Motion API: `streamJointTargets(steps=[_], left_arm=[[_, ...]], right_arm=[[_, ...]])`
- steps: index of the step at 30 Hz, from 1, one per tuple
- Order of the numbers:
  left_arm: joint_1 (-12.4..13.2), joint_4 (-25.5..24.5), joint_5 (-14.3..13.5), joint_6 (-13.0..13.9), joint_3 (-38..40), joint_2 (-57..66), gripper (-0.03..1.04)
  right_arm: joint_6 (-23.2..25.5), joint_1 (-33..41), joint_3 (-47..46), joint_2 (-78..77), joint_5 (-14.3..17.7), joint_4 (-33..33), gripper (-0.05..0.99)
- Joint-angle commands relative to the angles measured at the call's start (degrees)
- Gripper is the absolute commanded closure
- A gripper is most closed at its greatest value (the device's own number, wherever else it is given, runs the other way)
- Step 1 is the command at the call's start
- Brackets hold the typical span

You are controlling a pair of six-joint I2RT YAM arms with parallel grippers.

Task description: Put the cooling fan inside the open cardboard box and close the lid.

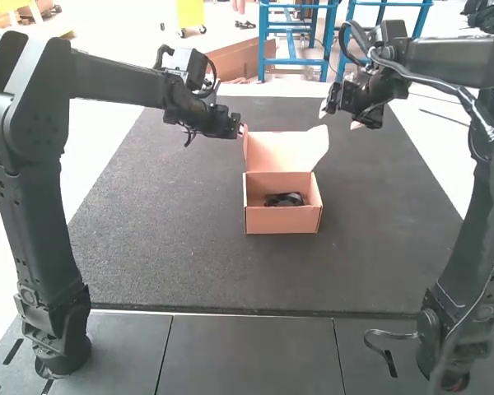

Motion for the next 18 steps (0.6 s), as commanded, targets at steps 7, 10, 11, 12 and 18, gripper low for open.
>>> streamJointTargets(steps=[7, 10, 11, 12, 18], left_arm=[[-0.36, -1.13, 0.96, -0.99, 2.16, 0.03, 0.04], [-0.71, -1.39, 0.96, -0.99, 2.16, 0.03, 0.04], [-0.80, -1.39, 0.87, -0.99, 2.16, 0.03, 0.04], [-0.80, -1.48, 0.87, -0.99, 2.16, -0.06, 0.04], [-0.80, -1.48, 0.96, -1.08, 2.08, -0.15, 0.04]], right_arm=[[-0.66, 1.74, 2.59, 1.83, -0.96, 0.08, 0.20], [-0.57, 2.00, 2.76, 1.92, -0.96, 0.08, 0.24], [-0.57, 2.09, 2.76, 2.00, -1.05, -0.01, 0.26], [-0.57, 2.27, 2.67, 2.18, -1.31, -0.19, 0.26], [-0.66, 2.62, 2.50, 2.44, -1.48, -0.63, 0.33]])
